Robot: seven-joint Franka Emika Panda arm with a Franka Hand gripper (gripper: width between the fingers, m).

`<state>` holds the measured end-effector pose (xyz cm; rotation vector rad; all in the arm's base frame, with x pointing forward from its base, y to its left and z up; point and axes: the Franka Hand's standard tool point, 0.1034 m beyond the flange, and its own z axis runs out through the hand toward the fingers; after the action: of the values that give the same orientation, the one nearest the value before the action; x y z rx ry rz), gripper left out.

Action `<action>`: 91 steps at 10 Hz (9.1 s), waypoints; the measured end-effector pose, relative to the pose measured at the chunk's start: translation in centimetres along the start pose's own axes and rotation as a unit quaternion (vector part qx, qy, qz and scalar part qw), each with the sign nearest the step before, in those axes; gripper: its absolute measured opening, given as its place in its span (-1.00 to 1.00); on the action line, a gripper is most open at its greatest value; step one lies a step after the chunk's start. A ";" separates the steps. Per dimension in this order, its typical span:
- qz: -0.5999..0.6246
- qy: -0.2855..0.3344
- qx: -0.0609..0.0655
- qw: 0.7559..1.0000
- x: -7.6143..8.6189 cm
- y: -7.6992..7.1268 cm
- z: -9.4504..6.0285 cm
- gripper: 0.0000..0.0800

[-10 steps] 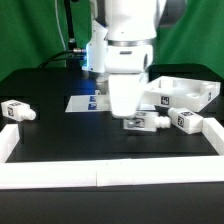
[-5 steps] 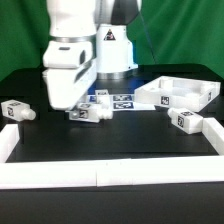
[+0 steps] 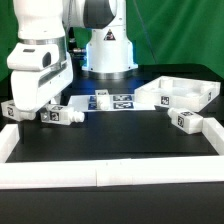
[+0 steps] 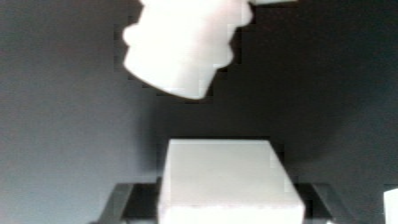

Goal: Assemble one leg

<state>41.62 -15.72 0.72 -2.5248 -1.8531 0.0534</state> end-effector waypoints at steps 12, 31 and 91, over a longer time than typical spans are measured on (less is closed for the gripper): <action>0.172 0.008 -0.024 0.985 14.4 5.0 -5.9 0.62; 0.364 0.022 -0.002 0.931 30.1 1.1 -3.2 0.62; 0.366 0.045 -0.030 0.929 22.8 -8.6 -6.1 0.62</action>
Offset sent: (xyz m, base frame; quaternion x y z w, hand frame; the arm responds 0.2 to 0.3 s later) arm 0.0000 0.0000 0.0000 0.0000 0.0000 0.0000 1.0000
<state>40.47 8.69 6.56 -3.0344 -0.8021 -0.1157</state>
